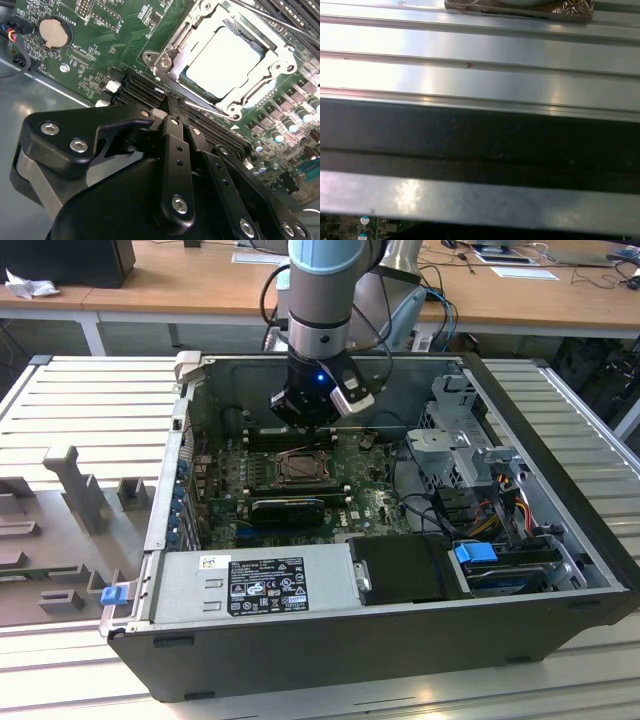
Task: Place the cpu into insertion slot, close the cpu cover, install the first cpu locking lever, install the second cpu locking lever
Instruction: 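Install the first cpu locking lever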
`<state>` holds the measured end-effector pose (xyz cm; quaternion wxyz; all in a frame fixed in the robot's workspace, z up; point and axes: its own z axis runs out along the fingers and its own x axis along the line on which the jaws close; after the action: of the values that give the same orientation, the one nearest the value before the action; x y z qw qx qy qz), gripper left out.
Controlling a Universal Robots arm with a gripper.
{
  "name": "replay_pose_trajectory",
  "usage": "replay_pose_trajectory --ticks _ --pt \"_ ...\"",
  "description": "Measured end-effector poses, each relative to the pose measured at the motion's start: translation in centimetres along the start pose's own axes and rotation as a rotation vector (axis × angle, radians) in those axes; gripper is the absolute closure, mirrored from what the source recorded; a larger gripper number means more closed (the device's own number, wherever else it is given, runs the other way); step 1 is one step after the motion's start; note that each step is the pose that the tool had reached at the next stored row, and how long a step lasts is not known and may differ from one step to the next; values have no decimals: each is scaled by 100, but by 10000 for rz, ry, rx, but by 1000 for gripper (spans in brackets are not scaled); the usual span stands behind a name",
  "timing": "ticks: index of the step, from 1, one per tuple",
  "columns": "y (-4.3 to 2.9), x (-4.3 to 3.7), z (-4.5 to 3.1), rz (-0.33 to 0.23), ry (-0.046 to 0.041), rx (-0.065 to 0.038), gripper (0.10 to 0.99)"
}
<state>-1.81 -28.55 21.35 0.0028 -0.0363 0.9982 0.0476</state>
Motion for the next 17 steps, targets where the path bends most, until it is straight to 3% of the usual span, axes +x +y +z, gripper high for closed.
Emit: replay_pose_trajectory --ticks 8,17 --pt "-5 -31 65 0 0 0 980" --pt "-7 -31 88 -1 0 6 980"
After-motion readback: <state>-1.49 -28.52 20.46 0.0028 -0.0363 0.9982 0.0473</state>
